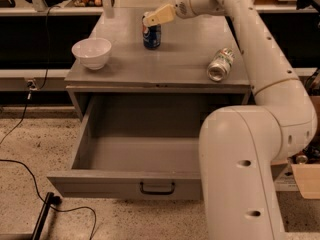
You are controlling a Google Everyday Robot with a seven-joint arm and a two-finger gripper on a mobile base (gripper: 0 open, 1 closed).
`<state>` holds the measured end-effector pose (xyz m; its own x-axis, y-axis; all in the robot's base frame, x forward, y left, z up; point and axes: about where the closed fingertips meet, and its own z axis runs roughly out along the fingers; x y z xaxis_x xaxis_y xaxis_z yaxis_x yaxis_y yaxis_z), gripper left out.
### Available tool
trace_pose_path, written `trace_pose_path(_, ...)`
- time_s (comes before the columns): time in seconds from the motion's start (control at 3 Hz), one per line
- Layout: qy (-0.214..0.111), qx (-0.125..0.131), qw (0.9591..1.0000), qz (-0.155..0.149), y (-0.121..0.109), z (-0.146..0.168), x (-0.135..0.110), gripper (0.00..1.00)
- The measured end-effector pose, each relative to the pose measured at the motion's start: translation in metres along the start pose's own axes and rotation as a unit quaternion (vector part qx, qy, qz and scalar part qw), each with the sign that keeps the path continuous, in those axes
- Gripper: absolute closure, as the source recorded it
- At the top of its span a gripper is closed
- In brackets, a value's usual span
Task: Place pepsi can into top drawer
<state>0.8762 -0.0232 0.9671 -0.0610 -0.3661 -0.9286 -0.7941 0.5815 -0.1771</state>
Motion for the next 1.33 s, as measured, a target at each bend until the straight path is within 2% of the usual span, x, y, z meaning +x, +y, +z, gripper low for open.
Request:
trace_pose_path(0.33,0.029,-0.015,0.9991,0.027,0.012,0.033,0.021,0.0)
trace_pose_path(0.67,0.042,-0.03,0.9984,0.023,0.024,0.054,0.028,0.0)
trace_pose_path(1.33,0.001,-0.004,0.9993,0.037,-0.003,0.045,0.027,0.43)
